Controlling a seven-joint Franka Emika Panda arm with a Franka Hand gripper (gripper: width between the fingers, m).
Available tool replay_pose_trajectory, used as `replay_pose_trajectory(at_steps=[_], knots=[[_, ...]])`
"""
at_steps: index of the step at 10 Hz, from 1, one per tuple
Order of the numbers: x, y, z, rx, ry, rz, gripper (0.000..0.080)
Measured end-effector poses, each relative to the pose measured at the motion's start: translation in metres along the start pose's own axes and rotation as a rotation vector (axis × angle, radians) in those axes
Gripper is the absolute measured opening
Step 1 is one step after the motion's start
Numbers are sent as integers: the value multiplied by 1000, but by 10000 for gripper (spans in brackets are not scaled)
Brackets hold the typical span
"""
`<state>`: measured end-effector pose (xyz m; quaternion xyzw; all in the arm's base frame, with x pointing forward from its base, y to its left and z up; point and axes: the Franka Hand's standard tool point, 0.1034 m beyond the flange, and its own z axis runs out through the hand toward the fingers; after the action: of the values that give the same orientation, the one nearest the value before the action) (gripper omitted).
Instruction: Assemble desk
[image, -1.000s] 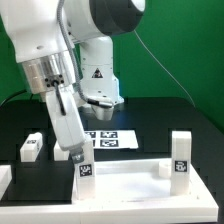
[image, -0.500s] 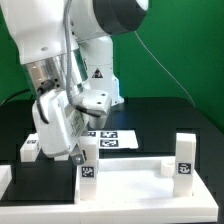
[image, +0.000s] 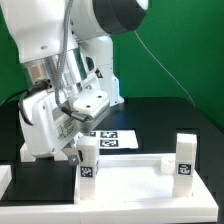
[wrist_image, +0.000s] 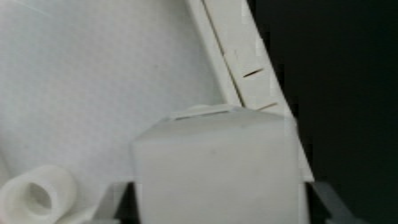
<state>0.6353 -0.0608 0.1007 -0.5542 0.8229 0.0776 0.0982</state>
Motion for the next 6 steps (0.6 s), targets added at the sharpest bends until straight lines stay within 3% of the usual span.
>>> replay_pose_trajectory(at_steps=[2,3,4,5,6], knots=[[-1,0,-2,3,-2,-2,532],[-6,-1,-15,20,-14,-19,532],[-15,2,-36,23,-38,-27,625],[-20,2,-49,22,-54,-35,642],[-17,2,-44,26,-46,-34,642]])
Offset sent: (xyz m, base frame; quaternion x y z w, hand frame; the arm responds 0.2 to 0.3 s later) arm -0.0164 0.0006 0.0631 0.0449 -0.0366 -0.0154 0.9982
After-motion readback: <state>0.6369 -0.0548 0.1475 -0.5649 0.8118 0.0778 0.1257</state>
